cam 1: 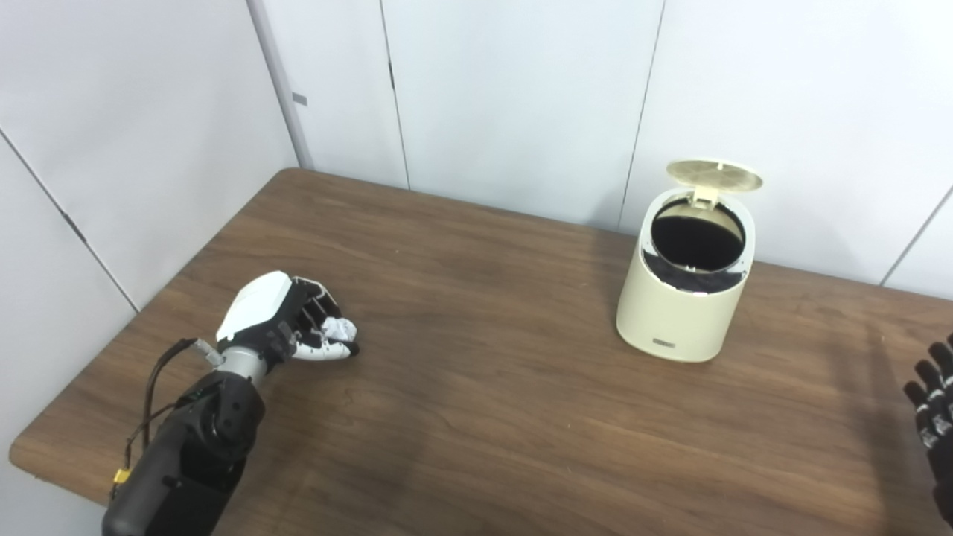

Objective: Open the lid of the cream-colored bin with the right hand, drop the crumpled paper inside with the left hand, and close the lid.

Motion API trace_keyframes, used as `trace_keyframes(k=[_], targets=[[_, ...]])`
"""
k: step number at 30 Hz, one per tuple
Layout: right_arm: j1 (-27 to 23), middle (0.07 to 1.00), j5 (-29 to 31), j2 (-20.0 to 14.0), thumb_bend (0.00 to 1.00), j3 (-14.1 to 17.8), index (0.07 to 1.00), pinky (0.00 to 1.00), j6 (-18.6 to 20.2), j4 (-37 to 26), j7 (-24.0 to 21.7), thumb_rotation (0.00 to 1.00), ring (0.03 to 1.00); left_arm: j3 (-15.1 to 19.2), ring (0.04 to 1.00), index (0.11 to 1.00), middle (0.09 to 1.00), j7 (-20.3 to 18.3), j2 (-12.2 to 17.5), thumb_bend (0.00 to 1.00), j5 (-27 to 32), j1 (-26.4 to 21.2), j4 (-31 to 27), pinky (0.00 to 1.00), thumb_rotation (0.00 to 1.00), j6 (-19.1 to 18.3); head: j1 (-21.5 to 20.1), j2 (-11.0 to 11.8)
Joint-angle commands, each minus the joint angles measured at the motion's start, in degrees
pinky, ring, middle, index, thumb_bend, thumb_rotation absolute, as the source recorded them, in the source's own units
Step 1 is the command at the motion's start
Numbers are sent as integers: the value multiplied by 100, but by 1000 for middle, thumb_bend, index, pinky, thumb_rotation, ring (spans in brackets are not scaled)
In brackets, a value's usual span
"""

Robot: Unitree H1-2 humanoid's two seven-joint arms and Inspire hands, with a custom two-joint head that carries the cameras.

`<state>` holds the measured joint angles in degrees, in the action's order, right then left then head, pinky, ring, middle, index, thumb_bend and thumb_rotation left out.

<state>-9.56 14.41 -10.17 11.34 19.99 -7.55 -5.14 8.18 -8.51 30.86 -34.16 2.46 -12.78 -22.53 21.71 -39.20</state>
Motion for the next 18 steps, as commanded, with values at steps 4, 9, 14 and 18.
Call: trace_keyframes(k=[4, 9, 14, 18], targets=[[-124, 1000, 43, -55, 506, 22, 1000, 1000, -205, -135, -28, 1000, 1000, 32, 445, 481, 501, 191, 59, 502, -95, -89, -309, 497, 0, 78, -12, -1], [-112, 1000, 38, -34, 517, 26, 1000, 1000, -239, -104, -14, 1000, 1000, 34, 444, 477, 507, 341, 23, 502, -208, -86, -461, 497, 0, 191, -33, 7], [-107, 1000, 16, -35, 521, 17, 1000, 1000, -229, -95, -2, 1000, 1000, 82, 426, 489, 505, 473, -9, 502, -201, -119, -506, 484, 0, 375, -81, 21], [-98, 1000, -6, -16, 513, 10, 1000, 1000, -188, -137, 40, 1000, 1000, 44, 419, 501, 498, 458, -42, 502, -262, -175, -662, 453, 0, 328, -106, 32]])
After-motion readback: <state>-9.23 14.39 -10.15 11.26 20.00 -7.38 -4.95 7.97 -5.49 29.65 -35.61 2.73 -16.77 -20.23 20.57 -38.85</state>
